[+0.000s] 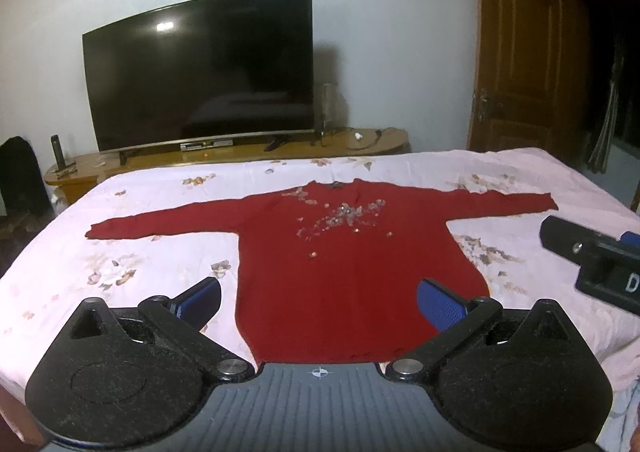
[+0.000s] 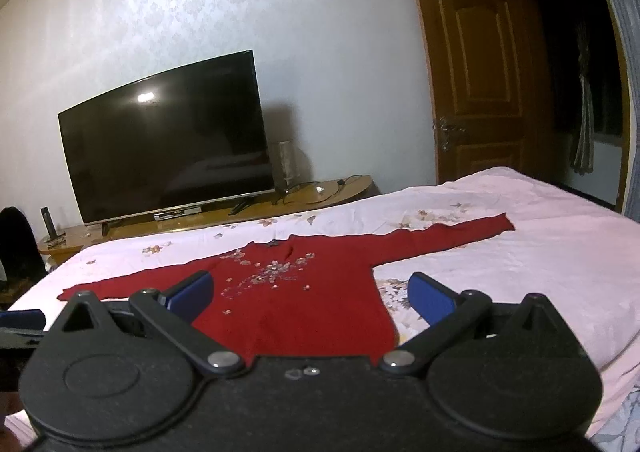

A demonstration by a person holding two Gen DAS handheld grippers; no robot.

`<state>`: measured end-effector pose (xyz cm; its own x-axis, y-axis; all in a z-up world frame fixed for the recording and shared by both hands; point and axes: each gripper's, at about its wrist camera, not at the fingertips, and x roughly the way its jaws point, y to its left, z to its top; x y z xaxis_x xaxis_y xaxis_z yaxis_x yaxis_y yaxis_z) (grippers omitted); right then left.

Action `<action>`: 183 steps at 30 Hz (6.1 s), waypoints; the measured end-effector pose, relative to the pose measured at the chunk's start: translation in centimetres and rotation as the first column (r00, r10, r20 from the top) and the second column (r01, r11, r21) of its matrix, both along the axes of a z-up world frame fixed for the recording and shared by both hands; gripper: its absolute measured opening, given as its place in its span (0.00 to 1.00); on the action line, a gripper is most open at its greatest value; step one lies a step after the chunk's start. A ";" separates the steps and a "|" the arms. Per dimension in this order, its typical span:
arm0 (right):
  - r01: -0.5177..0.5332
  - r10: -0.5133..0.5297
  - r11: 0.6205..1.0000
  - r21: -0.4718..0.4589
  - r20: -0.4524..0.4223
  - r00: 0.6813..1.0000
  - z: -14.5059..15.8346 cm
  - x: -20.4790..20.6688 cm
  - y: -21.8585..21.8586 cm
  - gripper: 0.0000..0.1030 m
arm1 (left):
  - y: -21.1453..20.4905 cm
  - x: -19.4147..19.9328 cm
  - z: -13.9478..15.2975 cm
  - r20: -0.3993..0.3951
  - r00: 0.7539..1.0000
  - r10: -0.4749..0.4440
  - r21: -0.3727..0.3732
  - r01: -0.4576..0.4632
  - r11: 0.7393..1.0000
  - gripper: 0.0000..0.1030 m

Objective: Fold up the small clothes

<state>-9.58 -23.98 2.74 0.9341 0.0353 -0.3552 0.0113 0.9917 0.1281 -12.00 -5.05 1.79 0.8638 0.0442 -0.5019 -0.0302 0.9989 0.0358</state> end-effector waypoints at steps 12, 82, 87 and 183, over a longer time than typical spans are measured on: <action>0.032 -0.032 0.999 0.001 0.026 0.999 0.5 -1.9 0.3 0.99 | 0.4 -1.5 0.8 0.025 1.000 -0.014 0.020 0.014 1.000 1.00; 0.045 -0.045 0.999 -0.003 0.020 0.999 -0.7 -1.9 0.9 0.99 | 0.1 0.5 -0.1 -0.008 1.000 -0.027 0.019 0.027 0.999 1.00; 0.042 -0.042 0.999 -0.003 0.013 0.999 -0.9 -1.4 0.9 0.99 | 0.4 1.6 -0.4 -0.015 1.000 -0.020 0.017 0.020 1.000 1.00; 0.491 -0.426 0.869 0.059 -0.415 0.804 -21.4 47.3 -35.6 0.52 | -11.6 52.6 -18.1 -0.313 0.935 0.169 0.082 -0.150 0.985 1.00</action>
